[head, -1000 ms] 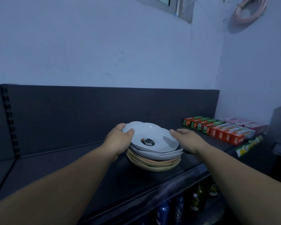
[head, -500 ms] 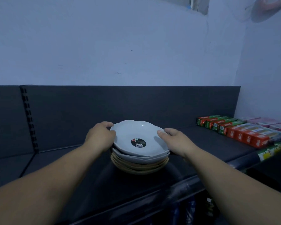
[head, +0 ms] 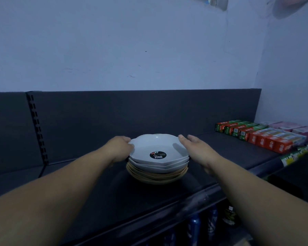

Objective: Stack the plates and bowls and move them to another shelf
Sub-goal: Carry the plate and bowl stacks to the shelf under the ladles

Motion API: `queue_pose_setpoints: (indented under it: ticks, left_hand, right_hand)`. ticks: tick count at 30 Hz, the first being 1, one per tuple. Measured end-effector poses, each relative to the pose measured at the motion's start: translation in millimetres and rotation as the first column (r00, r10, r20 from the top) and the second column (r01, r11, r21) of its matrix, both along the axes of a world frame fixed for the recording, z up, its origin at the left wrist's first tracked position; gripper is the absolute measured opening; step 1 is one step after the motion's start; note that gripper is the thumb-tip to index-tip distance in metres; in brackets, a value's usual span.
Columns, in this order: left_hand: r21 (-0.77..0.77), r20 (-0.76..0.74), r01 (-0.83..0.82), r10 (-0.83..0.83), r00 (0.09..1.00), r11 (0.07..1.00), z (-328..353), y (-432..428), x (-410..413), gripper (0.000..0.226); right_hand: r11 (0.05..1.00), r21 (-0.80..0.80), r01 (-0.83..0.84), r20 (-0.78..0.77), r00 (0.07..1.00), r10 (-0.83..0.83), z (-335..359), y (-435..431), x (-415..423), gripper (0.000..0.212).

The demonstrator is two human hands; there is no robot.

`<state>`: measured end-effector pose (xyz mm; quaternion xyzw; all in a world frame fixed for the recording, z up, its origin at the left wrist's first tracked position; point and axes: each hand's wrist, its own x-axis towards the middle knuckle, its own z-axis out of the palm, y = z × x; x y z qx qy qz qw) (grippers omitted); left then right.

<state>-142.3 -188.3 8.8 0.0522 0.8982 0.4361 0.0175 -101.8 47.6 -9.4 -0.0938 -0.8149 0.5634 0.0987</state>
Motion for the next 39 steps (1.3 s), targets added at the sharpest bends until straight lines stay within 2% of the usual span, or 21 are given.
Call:
queue_pose_setpoints:
  ticks: [3,6,8,12,15,18,20,25,33,39]
  left_hand:
    - [0.132,0.035,0.018,-0.022,0.999,0.991,-8.8,-2.3,5.6,0.05]
    - [0.283,0.005,0.008,-0.009,1.0,0.959,-12.2,0.1,9.6,0.054]
    - [0.326,-0.015,0.001,0.004,1.0,0.945,-12.6,0.5,10.7,0.059]
    - [0.328,-0.028,0.013,-0.004,1.0,0.945,-15.1,0.3,11.0,0.062]
    - [0.32,-0.04,0.032,-0.02,0.999,0.947,-16.3,3.0,13.0,0.036]
    - [0.308,-0.049,0.025,-0.01,0.999,0.951,-19.9,3.9,12.0,0.063]
    - [0.293,-0.05,0.016,-0.001,0.999,0.956,-22.3,4.5,11.1,0.073]
    - [0.311,-0.074,-0.006,0.03,0.997,0.95,-21.2,9.7,11.9,0.072]
    - [0.399,-0.116,-0.01,0.061,0.991,0.917,-18.2,21.0,9.5,0.076]
    - [0.355,-0.076,-0.052,0.084,0.994,0.934,-14.7,19.4,0.5,0.066]
  right_hand:
    - [1.0,0.008,0.028,-0.017,0.999,-0.028,-3.9,-4.3,5.9,0.074]
    - [0.999,-0.006,0.05,-0.039,0.998,-0.05,-4.5,-11.4,10.5,0.07]
    - [0.998,-0.027,0.054,-0.067,0.996,-0.056,-2.0,-15.0,11.8,0.069]
    - [0.999,-0.018,0.049,-0.093,0.994,-0.05,1.6,-19.4,11.5,0.069]
    - [0.999,-0.014,0.047,-0.117,0.992,-0.049,3.3,-20.8,10.4,0.066]
    - [0.999,0.0,0.036,-0.095,0.995,-0.036,-2.1,-19.2,10.8,0.064]
    - [0.999,-0.011,0.034,-0.062,0.997,-0.035,-9.0,-19.1,12.7,0.064]
    - [0.996,-0.046,0.077,-0.066,0.995,-0.079,-17.4,-24.2,11.0,0.063]
    - [0.956,-0.281,0.085,-0.056,0.993,-0.105,-6.0,-29.0,6.0,0.066]
    - [0.982,-0.165,0.093,-0.049,0.994,-0.102,4.3,-26.8,-6.6,0.071]
